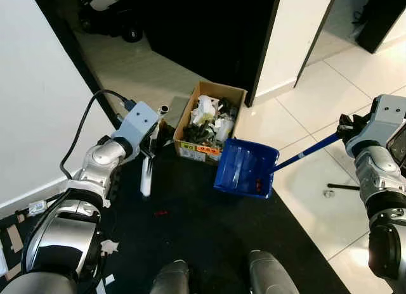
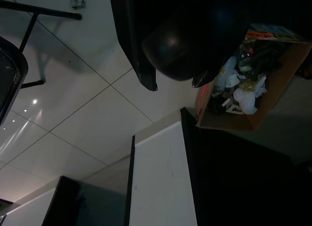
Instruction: Sweep floor
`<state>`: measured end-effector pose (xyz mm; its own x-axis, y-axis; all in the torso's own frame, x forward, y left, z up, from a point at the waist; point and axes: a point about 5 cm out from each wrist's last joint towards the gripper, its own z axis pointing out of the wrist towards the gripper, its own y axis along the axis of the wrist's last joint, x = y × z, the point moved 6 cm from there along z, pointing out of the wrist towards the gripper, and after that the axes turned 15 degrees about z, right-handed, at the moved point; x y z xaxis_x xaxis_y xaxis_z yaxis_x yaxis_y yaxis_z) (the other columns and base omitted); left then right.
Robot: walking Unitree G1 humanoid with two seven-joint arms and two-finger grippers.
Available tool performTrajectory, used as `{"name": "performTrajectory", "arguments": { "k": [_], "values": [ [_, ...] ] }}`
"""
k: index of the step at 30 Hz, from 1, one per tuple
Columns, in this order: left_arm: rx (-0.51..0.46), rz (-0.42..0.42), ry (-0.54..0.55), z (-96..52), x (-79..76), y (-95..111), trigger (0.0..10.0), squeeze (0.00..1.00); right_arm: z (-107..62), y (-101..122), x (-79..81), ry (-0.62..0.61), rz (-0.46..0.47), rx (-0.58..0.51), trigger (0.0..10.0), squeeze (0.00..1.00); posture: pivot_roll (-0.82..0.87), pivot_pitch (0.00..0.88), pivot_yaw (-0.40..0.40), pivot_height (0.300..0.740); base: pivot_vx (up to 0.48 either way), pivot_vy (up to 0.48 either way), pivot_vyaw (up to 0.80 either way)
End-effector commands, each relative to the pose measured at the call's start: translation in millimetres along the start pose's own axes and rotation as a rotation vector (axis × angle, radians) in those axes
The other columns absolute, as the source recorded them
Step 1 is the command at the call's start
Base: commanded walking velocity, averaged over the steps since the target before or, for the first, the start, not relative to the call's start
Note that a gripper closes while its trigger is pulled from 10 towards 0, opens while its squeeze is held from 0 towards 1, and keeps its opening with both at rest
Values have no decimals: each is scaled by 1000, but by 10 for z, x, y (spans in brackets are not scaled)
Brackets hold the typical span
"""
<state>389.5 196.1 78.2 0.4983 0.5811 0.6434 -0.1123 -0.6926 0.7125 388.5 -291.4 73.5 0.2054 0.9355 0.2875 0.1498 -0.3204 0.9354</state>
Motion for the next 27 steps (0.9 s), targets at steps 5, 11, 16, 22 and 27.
{"name": "performTrajectory", "arguments": {
  "k": [5, 11, 16, 22, 27],
  "values": [
    [-86, -74, 38, 34, 106, 170, 10000, 0, -130, -573, -71, -25, -53, 217, 10000, 0, -3, 44, 25, 740, 0, 0, 0],
    [11, -85, 168, -50, 466, 37, 10000, 0, -119, -572, 27, 34, -17, 220, 10000, 0, -3, 44, 30, 740, 0, 0, 0],
    [73, -6, 297, -236, 842, -47, 10000, 0, -139, -663, 153, 117, -32, 277, 10000, 0, 2, 45, 24, 740, 0, 0, 0],
    [17, 56, 395, -398, 1255, 147, 10000, 0, -197, -826, 416, 283, -64, 401, 10000, 0, 16, 46, 14, 740, 0, 0, 0],
    [-45, 68, 422, -397, 1356, 339, 10000, 0, -198, -756, 530, 373, -47, 440, 10000, 0, 17, 41, 15, 740, 0, 0, 0]
  ]
}}
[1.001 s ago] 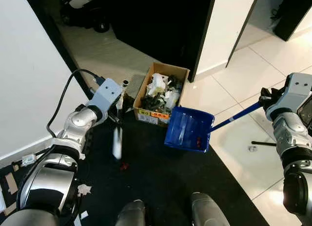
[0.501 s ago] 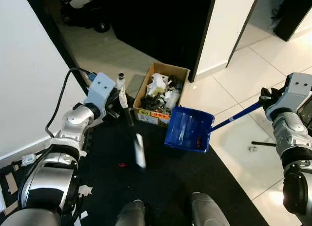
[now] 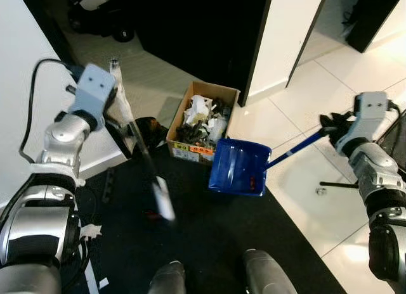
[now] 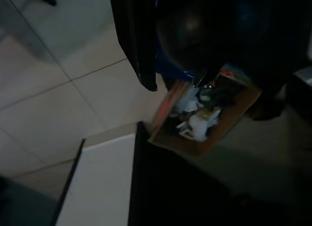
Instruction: Sweep floor
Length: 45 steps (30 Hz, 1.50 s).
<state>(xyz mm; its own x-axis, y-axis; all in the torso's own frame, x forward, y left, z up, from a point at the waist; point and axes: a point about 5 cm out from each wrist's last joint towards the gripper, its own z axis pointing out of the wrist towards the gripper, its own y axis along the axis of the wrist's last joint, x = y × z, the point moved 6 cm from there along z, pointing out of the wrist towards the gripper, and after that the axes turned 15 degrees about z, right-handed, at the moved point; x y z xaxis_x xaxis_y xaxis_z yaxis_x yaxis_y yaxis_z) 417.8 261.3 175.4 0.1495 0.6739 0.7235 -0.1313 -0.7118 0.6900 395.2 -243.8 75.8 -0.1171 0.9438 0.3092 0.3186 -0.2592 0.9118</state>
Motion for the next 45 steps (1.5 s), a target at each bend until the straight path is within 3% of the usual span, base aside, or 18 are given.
{"name": "performTrajectory", "arguments": {
  "k": [1, 12, 17, 22, 25, 32, 41, 43, 45],
  "values": [
    [-49, 29, 56, 2, 237, 150, 10000, 0, -40, -604, 153, 86, 47, 262, 10000, 0, 16, 40, 17, 740, 0, 0, 0],
    [-41, 70, 78, -43, 354, 140, 10000, 0, -143, -101, 143, 217, 37, 245, 10000, 0, 11, 33, 16, 740, 0, 0, 0],
    [-2, 103, 14, -113, 234, -2, 10000, 0, -250, 94, 230, 321, 12, 260, 10000, 0, 6, 26, 16, 740, 0, 0, 0],
    [20, 152, -53, -151, 90, -85, 10000, 0, -239, -78, 341, 355, -29, 321, 10000, 0, 9, 19, 10, 740, 0, 0, 0],
    [27, 172, -56, -157, 80, -100, 10000, 0, -216, -135, 362, 348, -39, 328, 10000, 0, 9, 19, 10, 740, 0, 0, 0],
    [13, 182, -4, -154, 210, -43, 10000, 0, -80, -194, 514, 324, -26, 291, 10000, 0, 23, 22, 5, 740, 0, 0, 0],
    [-18, 192, -6, -154, 226, 20, 10000, 0, 71, 44, 358, 137, -55, 92, 10000, 0, 27, 26, 6, 740, 0, 0, 0],
    [-5, 172, -4, -157, 220, -9, 10000, 0, 95, 161, 343, 106, -38, 24, 10000, 0, 27, 27, 8, 740, 0, 0, 0],
    [22, 101, 7, -166, 204, -82, 10000, 0, 112, 294, 364, 100, -32, -40, 10000, 0, 25, 28, 10, 740, 0, 0, 0]
  ]
}}
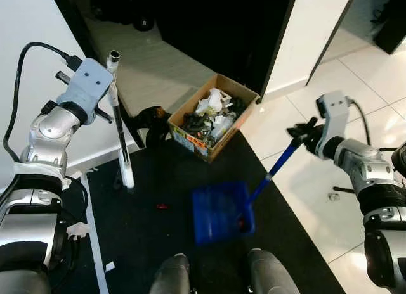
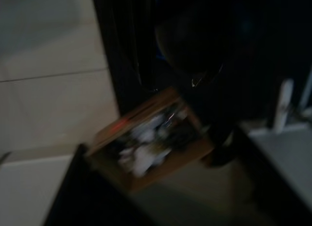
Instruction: Sweep floor
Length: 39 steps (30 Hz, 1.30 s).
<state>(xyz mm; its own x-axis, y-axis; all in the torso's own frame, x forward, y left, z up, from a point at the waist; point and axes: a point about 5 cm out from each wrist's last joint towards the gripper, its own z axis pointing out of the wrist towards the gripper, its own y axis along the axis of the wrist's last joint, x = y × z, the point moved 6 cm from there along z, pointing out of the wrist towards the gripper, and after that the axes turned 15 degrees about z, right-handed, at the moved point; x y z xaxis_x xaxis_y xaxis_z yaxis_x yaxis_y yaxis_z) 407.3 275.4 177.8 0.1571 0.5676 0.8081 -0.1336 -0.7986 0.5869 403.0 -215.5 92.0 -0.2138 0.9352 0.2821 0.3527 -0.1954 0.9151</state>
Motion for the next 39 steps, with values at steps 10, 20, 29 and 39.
{"name": "performTrajectory", "arguments": {
  "k": [10, 20, 29, 39],
  "values": [
    [119, -274, 59, -143, -174, -355, 10000, 0, 108, 212, 192, 40, 33, -133, 10000, 0, 16, 30, -18, 740, 0, 0, 0],
    [105, -131, 70, -169, -56, -307, 10000, 0, 143, -99, 192, 9, 38, -82, 10000, 0, 28, 52, -22, 740, 0, 0, 0],
    [95, -39, 26, -122, -63, -253, 10000, 0, 130, -207, 146, -16, 30, -64, 10000, 0, 21, 99, -26, 740, 0, 0, 0],
    [188, 11, -104, -226, -481, -528, 10000, 0, 144, -276, 206, -11, 9, -60, 10000, 0, -10, 182, -63, 740, 0, 0, 0]
  ]
}}
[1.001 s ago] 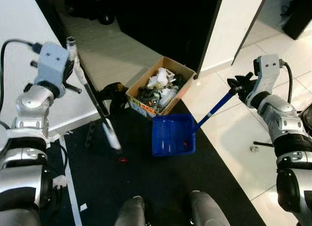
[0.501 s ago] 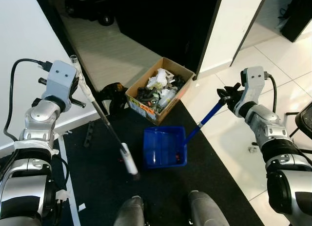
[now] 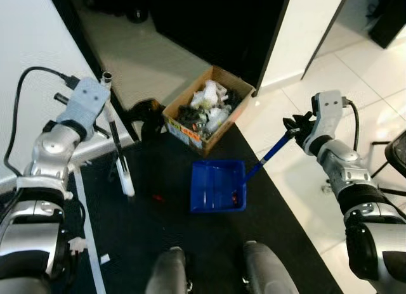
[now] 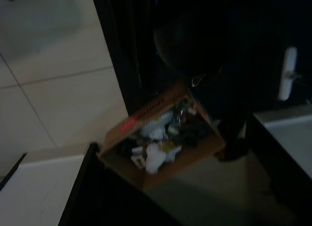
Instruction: Sweep floor
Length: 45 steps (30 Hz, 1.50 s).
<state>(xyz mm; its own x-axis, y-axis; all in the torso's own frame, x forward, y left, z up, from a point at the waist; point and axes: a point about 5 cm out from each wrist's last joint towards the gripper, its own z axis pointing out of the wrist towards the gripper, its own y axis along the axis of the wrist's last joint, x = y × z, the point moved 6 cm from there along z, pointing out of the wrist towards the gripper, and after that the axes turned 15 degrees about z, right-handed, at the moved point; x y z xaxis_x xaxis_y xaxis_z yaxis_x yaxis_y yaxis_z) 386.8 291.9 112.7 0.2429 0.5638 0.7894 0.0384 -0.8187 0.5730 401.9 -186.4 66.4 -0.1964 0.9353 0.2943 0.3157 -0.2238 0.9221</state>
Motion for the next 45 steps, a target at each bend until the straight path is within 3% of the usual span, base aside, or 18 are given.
{"name": "performTrajectory", "arguments": {
  "k": [1, 3, 4, 9, 16, 19, 21, 24, 26, 28, 31, 32, 34, 40, 43, 45],
  "values": [
    [19, 39, -49, -13, -99, -53, 10000, 0, -2, 9, 15, 4, -11, -12, 10000, 0, -17, 194, -68, 740, 0, 0, 0],
    [28, 52, -89, -11, -190, -72, 10000, 0, 4, 5, 25, 6, -12, -9, 10000, 0, -22, 204, -70, 740, 0, 0, 0],
    [49, 73, -147, -11, -329, -115, 10000, 0, 16, 7, 36, 5, -14, -8, 10000, 0, -24, 211, -72, 740, 0, 0, 0],
    [77, 103, -163, 17, -420, -150, 10000, 0, 29, 4, 25, -13, -20, -8, 10000, 0, -24, 214, -76, 740, 0, 0, 0],
    [14, 94, -190, 133, -564, 71, 10000, 0, 25, 40, -34, -65, -33, -33, 10000, 0, -28, 203, -62, 740, 0, 0, 0],
    [-28, 77, -206, 177, -628, 198, 10000, 0, 21, 49, -60, -80, -35, -37, 10000, 0, -27, 201, -59, 740, 0, 0, 0],
    [-91, 37, -230, 233, -710, 391, 10000, 0, 16, 43, -78, -89, -33, -35, 10000, 0, -24, 197, -56, 740, 0, 0, 0],
    [-111, 23, -235, 250, -733, 452, 10000, 0, 15, 39, -82, -91, -34, -34, 10000, 0, -24, 197, -56, 740, 0, 0, 0],
    [-209, -38, -334, 296, -1000, 780, 10000, 0, 15, 13, -75, -90, -35, -27, 10000, 0, -25, 189, -48, 740, 0, 0, 0],
    [-269, -81, -397, 301, -1160, 984, 10000, 0, 17, 0, -69, -90, -35, -24, 10000, 0, -24, 186, -44, 740, 0, 0, 0],
    [-283, -95, -407, 302, -1188, 1035, 10000, 0, 17, -2, -69, -90, -35, -24, 10000, 0, -23, 185, -43, 740, 0, 0, 0],
    [-338, -142, -422, 319, -1242, 1247, 10000, 0, 19, -11, -70, -94, -33, -22, 10000, 0, -21, 179, -40, 740, 0, 0, 0],
    [-338, -142, -422, 319, -1242, 1247, 10000, 0, 19, -11, -70, -94, -33, -22, 10000, 0, -21, 179, -40, 740, 0, 0, 0],
    [-402, -192, -451, 330, -1298, 1548, 10000, 0, 24, -77, -72, -101, -41, 10, 10000, 0, -17, 170, -31, 740, 0, 0, 0],
    [-404, -218, -450, 339, -1289, 1590, 10000, 0, 25, -86, -71, -101, -41, 14, 10000, 0, -15, 166, -31, 740, 0, 0, 0],
    [-409, -299, -429, 366, -1216, 1682, 10000, 0, 27, -81, -74, -103, -41, 15, 10000, 0, -13, 161, -32, 740, 0, 0, 0]
  ]
}}
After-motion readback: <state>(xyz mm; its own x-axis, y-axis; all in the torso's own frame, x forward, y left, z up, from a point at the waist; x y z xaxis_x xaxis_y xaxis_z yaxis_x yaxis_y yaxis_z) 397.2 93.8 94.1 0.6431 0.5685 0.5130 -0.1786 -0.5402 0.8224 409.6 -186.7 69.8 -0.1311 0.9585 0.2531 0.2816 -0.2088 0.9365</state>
